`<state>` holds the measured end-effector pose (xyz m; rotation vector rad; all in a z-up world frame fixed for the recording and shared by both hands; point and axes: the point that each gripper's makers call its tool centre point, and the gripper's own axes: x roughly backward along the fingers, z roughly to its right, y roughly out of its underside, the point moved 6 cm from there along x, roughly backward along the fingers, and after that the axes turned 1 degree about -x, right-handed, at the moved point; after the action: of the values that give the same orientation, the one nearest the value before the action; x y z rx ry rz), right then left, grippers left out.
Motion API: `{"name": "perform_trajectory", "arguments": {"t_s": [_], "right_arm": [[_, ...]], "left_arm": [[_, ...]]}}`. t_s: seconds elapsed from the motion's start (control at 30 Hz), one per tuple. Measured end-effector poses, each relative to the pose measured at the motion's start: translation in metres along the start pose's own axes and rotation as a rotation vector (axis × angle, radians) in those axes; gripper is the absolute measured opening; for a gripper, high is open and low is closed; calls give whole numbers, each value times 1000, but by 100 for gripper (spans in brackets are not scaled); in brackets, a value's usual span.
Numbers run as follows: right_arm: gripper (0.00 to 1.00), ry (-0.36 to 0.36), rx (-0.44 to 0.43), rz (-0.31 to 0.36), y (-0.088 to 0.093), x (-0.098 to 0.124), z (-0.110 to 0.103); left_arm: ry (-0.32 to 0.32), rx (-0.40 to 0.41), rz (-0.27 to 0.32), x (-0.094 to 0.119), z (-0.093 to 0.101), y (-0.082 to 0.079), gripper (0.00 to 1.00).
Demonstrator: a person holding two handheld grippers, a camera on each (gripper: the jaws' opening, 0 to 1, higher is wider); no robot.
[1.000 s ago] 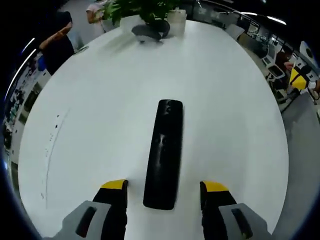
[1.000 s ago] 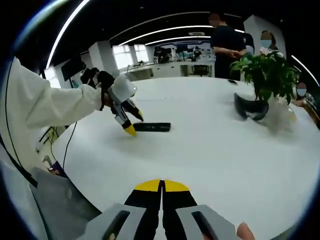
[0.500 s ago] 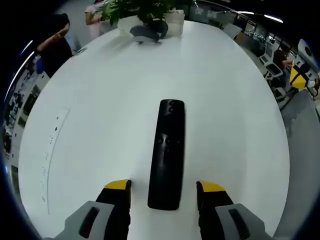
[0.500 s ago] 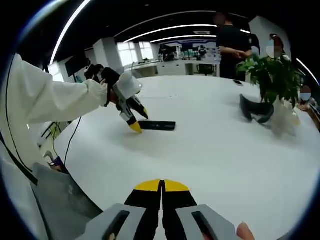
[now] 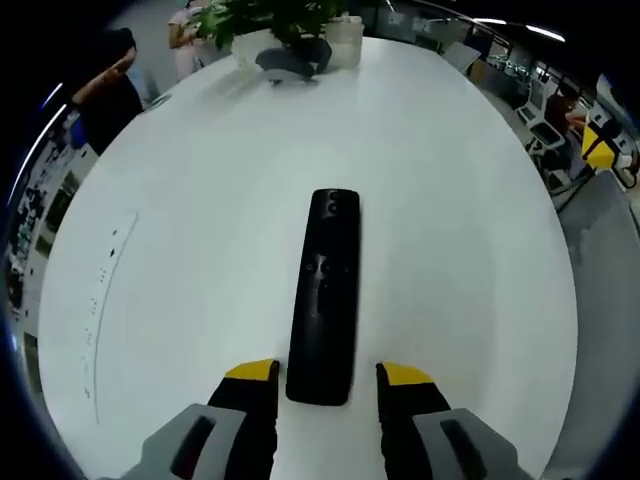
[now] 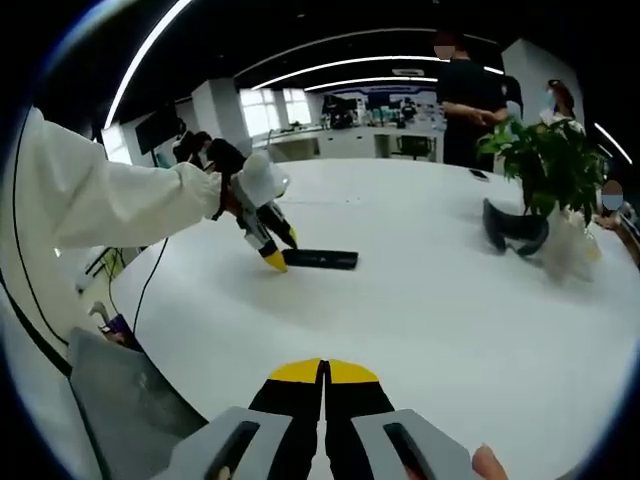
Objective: Press the specified remote control buttons in sequence, fully releasing each button before pressing the next.
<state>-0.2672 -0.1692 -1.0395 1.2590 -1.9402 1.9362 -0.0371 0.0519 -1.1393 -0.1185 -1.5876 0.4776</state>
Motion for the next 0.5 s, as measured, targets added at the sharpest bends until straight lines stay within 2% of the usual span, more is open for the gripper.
{"name": "perform_trajectory", "arguments": {"t_s": [0.07,0.2,0.5], "right_arm": [[0,-6,13,8,-3,0,-5],[0,-5,42,34,-11,3,-13],[0,22,38,45,-10,11,-15]], "left_arm": [[-6,1,3,1,-1,0,24],[-6,-6,2,-1,-3,-1,24],[-11,-29,-2,0,1,0,24]]}}
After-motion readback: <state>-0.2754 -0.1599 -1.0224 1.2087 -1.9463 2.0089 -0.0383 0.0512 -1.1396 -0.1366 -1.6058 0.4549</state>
